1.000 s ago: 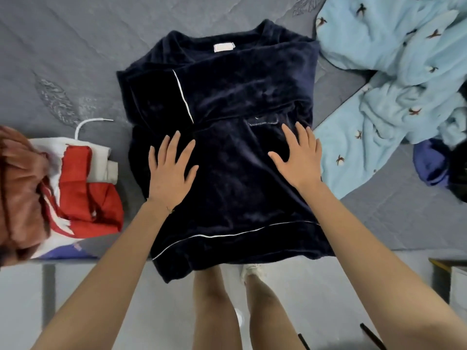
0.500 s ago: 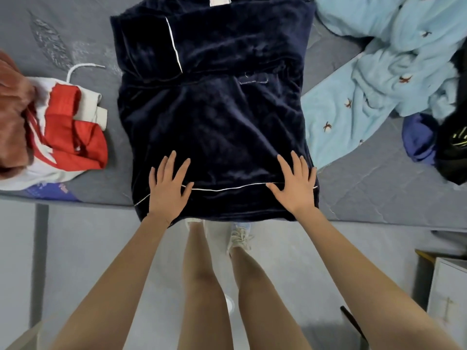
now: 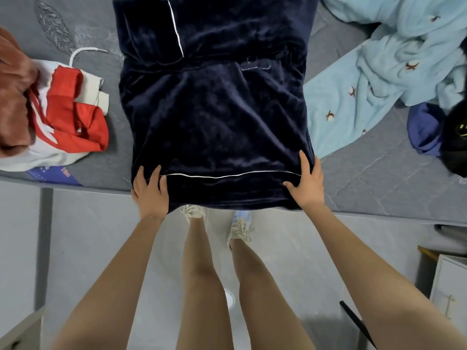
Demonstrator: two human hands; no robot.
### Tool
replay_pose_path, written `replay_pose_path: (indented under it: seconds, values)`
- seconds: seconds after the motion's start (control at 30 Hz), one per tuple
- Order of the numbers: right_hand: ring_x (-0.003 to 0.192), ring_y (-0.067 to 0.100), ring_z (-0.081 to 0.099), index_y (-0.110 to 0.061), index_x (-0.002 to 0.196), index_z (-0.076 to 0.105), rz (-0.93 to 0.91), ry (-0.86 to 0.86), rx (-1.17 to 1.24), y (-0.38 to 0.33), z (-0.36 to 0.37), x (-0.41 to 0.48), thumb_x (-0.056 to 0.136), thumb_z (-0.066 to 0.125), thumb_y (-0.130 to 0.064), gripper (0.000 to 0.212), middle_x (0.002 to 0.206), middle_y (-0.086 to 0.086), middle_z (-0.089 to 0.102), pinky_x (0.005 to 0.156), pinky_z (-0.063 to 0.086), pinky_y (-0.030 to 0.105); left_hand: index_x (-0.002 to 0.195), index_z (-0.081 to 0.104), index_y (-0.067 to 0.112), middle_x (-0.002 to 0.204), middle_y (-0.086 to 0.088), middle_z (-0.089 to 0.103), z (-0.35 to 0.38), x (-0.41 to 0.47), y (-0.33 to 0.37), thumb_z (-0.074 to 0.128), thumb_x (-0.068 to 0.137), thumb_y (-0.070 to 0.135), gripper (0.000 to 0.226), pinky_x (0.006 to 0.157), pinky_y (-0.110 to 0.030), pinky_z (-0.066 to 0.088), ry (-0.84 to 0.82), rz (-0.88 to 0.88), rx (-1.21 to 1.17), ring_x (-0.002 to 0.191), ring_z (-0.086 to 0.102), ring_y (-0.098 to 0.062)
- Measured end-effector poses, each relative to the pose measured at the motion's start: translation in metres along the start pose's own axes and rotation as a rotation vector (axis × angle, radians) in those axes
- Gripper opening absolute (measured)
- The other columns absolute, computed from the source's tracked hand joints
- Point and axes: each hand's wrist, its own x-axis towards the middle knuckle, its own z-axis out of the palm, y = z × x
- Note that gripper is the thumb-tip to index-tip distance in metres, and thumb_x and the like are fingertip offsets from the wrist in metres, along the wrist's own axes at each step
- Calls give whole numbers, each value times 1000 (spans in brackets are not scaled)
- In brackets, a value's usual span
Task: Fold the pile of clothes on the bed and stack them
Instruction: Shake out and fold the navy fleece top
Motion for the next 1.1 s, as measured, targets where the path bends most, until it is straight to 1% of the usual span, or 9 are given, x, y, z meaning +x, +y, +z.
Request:
replay_pose_path:
  seconds: [0.13,0.2,0.3,0.37,0.53,0.67,0.8,0.97,1.1]
  values:
    - [139,28,34,-27,155,9,27,70,243,-1,1,-4,88,71,-12,92,154,11,33,112,35,46,151,26,5,157,-21,19,4,-2,-1,46,102,22,56,112,-52,24,114,-140,-154,144,20,-37]
    - [127,28,50,-19,152,13,166,109,451,-5,0,-5,91,68,-13,83,142,11,50,104,42,38,149,25,-4,151,-28,26,5,0,-1,53,100,19,61,114,-47,26,179,-207,-235,139,28,-42]
    - [118,32,57,-7,137,38,383,79,514,-8,0,-2,90,69,-26,60,127,13,60,90,40,33,146,29,-4,145,-26,39,5,8,-8,54,99,21,58,114,-45,31,174,-486,-439,134,39,-40]
    - [119,31,57,-9,125,52,435,32,467,-8,2,0,87,72,-33,50,125,10,62,92,41,35,139,38,-1,138,-23,48,4,8,-15,58,96,25,54,108,-48,39,105,-590,-457,128,47,-40]
    - [118,30,57,-10,124,57,471,13,574,-13,4,2,87,71,-29,44,124,9,63,95,42,35,124,56,3,123,-17,62,-14,-2,-10,67,89,25,43,94,-38,44,-48,-472,-379,115,57,-35]
    - [103,23,61,-16,105,64,437,-16,833,-42,3,-1,90,69,-29,21,105,2,66,92,46,33,130,49,12,122,0,58,-30,-11,30,62,94,20,40,94,-28,40,-54,-306,-628,110,54,-16]
    - [98,17,66,-19,100,67,331,-39,978,-84,3,-4,88,71,-33,18,100,-1,71,91,53,34,116,47,22,113,8,57,-39,-6,75,62,96,23,25,99,-28,45,-69,-261,-862,103,57,-6]
    - [92,12,68,-13,112,66,290,-68,1147,-139,-16,13,89,71,-31,29,99,-2,71,75,53,21,107,53,29,121,1,60,-53,31,119,67,92,28,21,104,-41,48,-69,-274,-1138,115,59,-16]
    - [99,19,70,-12,112,67,314,-67,1351,-177,-40,44,85,74,-30,34,105,4,74,87,57,32,127,50,23,128,-2,60,-74,76,151,64,94,20,36,92,-38,55,-75,-348,-1460,115,61,-19]
